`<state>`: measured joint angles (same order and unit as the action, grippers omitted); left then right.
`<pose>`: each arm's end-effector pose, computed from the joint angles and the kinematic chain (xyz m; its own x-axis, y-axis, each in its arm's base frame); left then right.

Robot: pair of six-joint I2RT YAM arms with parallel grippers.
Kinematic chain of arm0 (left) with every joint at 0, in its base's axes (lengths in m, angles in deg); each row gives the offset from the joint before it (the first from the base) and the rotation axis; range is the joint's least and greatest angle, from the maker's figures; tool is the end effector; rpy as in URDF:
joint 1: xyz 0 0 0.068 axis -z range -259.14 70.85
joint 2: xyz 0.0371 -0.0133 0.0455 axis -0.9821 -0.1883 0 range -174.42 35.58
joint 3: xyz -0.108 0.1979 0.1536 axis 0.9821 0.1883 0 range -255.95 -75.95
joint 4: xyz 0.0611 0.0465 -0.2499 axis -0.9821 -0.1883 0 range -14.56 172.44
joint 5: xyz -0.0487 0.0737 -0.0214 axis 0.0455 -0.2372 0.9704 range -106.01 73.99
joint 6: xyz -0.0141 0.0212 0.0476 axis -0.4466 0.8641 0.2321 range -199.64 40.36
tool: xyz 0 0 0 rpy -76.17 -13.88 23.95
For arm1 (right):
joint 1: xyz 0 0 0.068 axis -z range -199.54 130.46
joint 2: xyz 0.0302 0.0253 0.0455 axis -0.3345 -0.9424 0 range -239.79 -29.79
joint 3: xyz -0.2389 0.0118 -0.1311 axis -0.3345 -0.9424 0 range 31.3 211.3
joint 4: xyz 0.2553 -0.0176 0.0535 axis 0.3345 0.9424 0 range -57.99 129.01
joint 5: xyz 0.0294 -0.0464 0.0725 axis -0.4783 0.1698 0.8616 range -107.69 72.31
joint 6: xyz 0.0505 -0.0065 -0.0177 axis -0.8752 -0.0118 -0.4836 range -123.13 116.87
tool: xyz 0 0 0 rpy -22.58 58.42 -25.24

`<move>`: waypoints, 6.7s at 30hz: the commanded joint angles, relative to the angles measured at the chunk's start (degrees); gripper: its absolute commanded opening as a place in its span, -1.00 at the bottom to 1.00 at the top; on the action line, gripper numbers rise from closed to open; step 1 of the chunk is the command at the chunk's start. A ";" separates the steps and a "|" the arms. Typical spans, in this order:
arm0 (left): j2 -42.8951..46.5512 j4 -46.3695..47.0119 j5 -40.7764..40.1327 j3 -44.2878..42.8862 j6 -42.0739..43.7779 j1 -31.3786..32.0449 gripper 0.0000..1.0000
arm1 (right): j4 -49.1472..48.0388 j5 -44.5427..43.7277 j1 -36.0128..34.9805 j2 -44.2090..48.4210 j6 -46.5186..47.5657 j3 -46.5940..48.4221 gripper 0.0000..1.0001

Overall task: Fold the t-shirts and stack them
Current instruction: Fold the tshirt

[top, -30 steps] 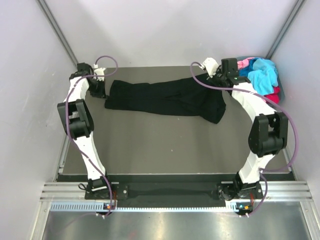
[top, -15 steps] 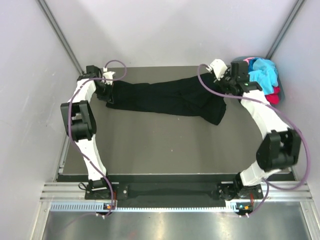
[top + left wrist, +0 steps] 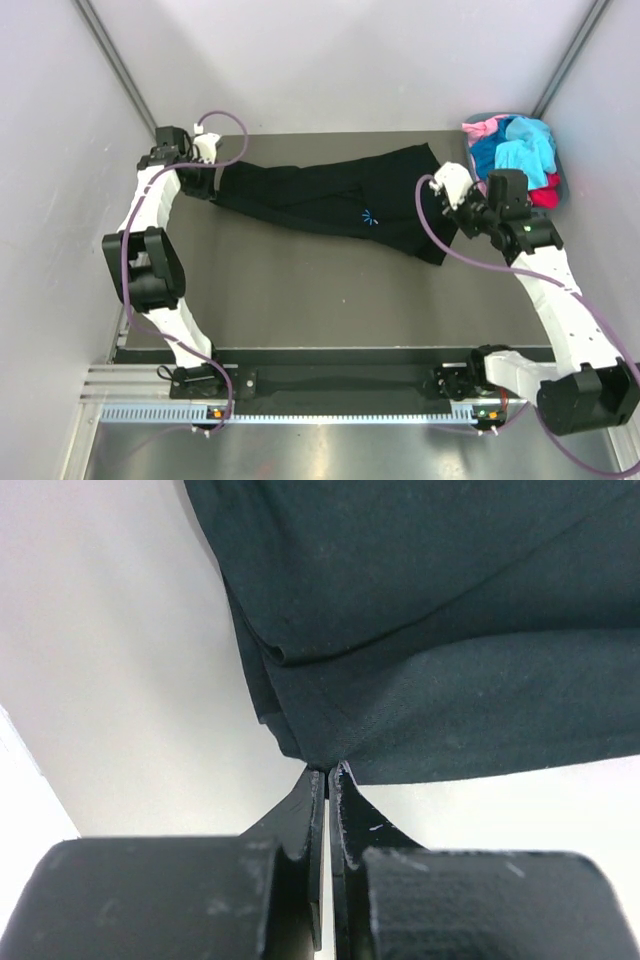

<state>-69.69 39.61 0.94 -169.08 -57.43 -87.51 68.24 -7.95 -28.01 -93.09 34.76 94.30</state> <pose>0.4009 0.0484 0.2867 -0.7400 0.2568 -0.6216 0.3308 0.9437 -0.0040 0.2310 0.0405 0.3431 -0.2929 -0.6556 -0.6960 -0.5823 0.6997 -0.4140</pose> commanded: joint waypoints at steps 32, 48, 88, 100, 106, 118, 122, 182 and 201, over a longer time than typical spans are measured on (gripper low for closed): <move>8.24 9.52 -3.15 18.23 -0.60 -0.43 -1.00 | 13.42 10.39 -0.93 6.18 -0.27 -7.89 -1.00; 4.55 7.33 -4.91 13.50 -0.51 -0.69 -1.00 | -0.01 2.22 -0.67 -8.30 -5.36 0.78 -1.00; -1.68 -1.46 -4.04 6.83 -0.68 -0.60 -1.00 | -7.05 0.72 3.46 -16.57 -7.04 10.46 -1.00; -16.45 -3.93 -3.41 -11.29 -2.00 0.89 -1.00 | -5.30 -0.77 4.25 -40.47 -5.98 34.10 -1.00; -19.00 -3.14 -4.20 -13.58 -2.53 1.07 -1.00 | -4.06 -2.09 4.25 -49.45 -5.90 42.37 -1.00; -19.53 -1.56 -4.65 -15.77 -2.88 1.24 -1.00 | -4.76 -3.32 4.60 -55.87 -6.16 46.77 -1.00; -20.15 -2.00 -5.52 -17.00 -3.23 1.42 -1.00 | -4.41 -3.32 4.60 -58.06 -6.51 49.49 -1.00; -12.41 8.11 -4.56 5.23 -2.27 4.23 0.68 | 16.07 15.40 8.03 -44.36 7.02 19.79 -0.14; -12.59 8.46 -5.43 5.76 -2.18 4.23 0.68 | 12.91 11.89 7.94 -48.31 6.32 17.94 -0.33</move>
<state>-83.20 47.33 -3.43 -164.62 -60.01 -83.00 83.28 4.29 -20.12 -140.13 40.81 112.27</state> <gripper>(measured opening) 0.835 0.347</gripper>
